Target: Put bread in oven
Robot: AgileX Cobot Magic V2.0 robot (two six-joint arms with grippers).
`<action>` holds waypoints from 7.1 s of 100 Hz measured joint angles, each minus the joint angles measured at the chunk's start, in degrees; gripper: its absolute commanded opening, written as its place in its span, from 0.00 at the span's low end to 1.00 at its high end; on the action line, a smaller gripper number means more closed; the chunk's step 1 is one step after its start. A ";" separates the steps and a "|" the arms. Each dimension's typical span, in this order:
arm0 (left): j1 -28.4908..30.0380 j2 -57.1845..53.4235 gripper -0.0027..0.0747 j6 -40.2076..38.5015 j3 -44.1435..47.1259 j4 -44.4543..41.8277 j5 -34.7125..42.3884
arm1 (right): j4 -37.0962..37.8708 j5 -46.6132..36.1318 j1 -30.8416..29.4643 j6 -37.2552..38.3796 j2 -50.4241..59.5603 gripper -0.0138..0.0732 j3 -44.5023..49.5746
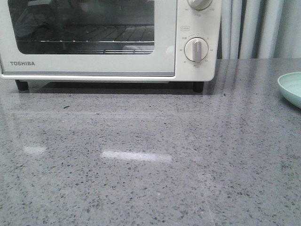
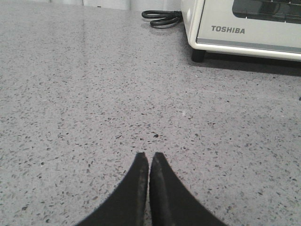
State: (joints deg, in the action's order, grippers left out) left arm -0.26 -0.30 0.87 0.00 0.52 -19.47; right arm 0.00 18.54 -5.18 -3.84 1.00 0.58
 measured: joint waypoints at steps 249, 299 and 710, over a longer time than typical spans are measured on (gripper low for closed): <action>0.00 12.14 0.01 0.00 -24.33 8.56 16.42 | -4.88 7.37 0.00 12.16 -14.44 0.14 -31.25; -11.51 32.77 0.01 5.70 -37.57 7.89 11.43 | -5.48 21.25 3.50 4.60 -34.91 0.14 -49.84; -27.83 22.13 0.01 7.55 -42.17 12.90 -8.70 | 13.15 50.04 13.17 6.65 -58.06 0.07 -55.72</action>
State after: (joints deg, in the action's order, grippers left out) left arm -28.09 21.84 8.42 -42.17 13.42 -28.17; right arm 13.15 68.58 7.99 2.81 -57.06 -55.14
